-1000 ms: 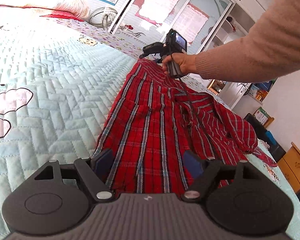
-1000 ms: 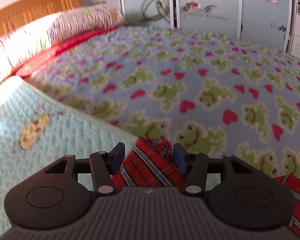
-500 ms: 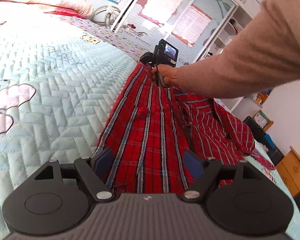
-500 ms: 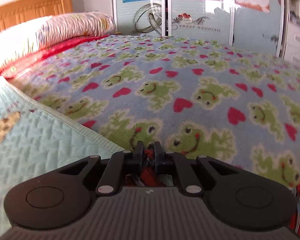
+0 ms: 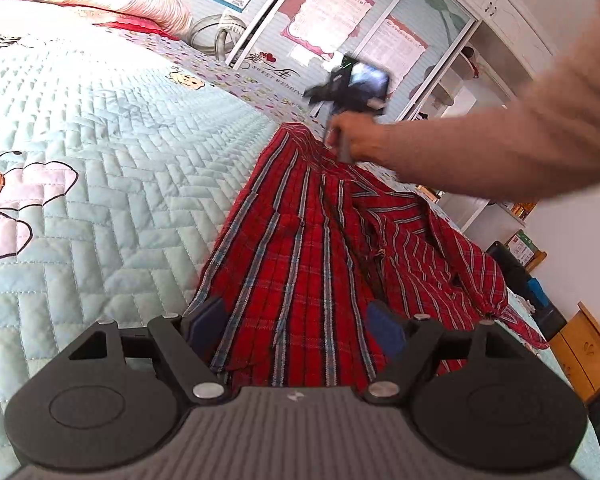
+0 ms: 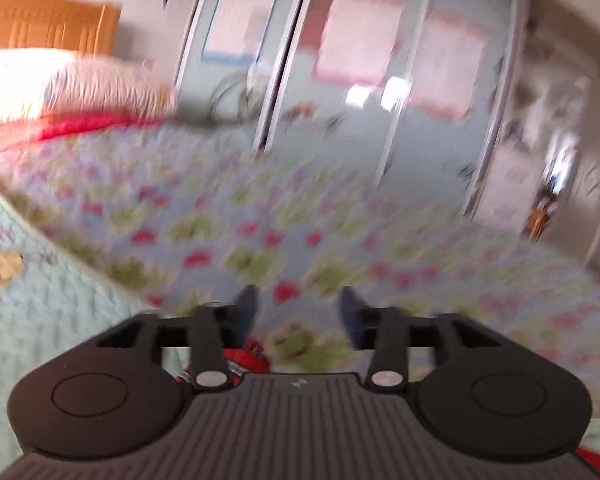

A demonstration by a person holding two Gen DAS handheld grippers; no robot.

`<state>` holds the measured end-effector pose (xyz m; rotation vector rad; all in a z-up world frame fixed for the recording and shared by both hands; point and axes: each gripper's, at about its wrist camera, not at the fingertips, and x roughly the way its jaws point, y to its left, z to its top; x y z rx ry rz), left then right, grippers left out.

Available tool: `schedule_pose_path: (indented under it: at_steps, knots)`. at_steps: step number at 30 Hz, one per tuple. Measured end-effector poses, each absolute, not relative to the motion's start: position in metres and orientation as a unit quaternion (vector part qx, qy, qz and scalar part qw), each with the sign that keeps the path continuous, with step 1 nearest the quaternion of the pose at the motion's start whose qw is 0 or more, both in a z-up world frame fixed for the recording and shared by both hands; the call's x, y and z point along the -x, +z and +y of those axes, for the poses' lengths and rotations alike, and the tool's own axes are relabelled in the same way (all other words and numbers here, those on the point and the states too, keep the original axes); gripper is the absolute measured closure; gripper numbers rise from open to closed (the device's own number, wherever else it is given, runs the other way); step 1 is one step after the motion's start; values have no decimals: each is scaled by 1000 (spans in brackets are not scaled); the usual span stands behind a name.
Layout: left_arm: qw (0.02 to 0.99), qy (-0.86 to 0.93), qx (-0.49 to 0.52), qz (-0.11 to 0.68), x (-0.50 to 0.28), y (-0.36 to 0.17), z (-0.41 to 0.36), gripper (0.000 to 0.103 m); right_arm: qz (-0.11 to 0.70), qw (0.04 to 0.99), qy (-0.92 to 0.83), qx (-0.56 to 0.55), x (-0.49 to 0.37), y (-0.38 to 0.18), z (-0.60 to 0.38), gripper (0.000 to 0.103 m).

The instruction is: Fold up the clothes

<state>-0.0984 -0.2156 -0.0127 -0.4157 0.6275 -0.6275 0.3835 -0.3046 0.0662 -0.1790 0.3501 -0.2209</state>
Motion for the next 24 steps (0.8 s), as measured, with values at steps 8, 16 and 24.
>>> schedule_pose_path:
  at_steps: [8, 16, 24]
  knots:
    - [878, -301, 164, 334, 106, 15, -204, 27, 228, 961, 129, -91, -144, 127, -299, 37]
    - [868, -266, 89, 409, 153, 57, -139, 30, 282, 878, 219, -318, 65, 166, -348, 32]
    - [834, -306, -44, 458, 213, 68, -114, 30, 452, 674, 400, -425, 169, 150, -286, 27]
